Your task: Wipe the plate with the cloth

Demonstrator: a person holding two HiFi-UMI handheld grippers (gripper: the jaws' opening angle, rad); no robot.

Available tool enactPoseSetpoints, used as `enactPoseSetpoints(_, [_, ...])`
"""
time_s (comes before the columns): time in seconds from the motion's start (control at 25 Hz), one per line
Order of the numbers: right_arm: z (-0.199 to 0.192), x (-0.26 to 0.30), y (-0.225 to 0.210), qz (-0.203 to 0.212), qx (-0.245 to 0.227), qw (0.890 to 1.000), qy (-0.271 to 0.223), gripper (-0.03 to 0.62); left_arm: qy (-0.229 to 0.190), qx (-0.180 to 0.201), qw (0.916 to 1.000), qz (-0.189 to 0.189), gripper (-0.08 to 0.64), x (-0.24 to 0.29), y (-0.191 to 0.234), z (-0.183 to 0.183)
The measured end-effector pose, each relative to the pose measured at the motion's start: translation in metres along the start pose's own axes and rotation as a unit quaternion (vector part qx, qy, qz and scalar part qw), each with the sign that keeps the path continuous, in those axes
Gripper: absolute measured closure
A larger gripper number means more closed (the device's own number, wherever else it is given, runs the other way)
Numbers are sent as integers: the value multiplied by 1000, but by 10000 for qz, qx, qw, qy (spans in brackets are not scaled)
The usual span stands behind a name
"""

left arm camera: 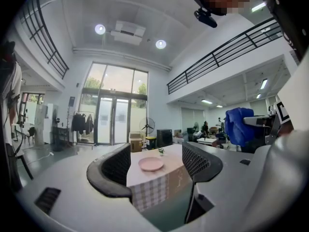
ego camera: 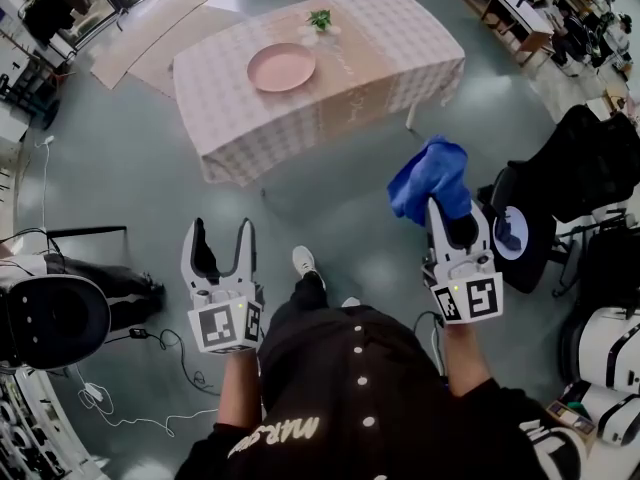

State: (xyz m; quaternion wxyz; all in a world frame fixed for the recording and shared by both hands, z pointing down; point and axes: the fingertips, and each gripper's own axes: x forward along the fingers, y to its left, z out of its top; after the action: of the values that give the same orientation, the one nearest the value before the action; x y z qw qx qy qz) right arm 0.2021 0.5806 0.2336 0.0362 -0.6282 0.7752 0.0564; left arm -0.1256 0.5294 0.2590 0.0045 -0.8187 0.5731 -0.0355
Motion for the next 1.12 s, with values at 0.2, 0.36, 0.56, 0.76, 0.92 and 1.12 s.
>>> enactPoseSetpoints(0.2, [-2, 42, -4, -15, -62, 10000, 11, 471, 2, 2, 10000, -55, 235, 40, 18, 5])
enactPoseSetpoints(0.36, [-5, 73, -6, -9, -123, 9999, 69, 471, -6, -70, 10000, -61, 235, 69, 31, 5])
enactPoseSetpoints(0.56, [-8, 105, -5, -24, -156, 9998, 101, 471, 18, -110, 9999, -110, 235, 99, 49, 3])
enactPoseSetpoints(0.76, [-8, 135, 0, -102, -197, 9997, 95, 471, 32, -81, 9997, -216, 235, 123, 71, 3])
enactPoseSetpoints(0.92, [-8, 161, 8, -144, -231, 9996, 79, 471, 7, -72, 9997, -243, 235, 141, 93, 6])
enactPoseSetpoints(1.12, [-8, 190, 16, -219, -243, 9995, -1, 471, -25, -43, 9996, -292, 235, 163, 116, 9])
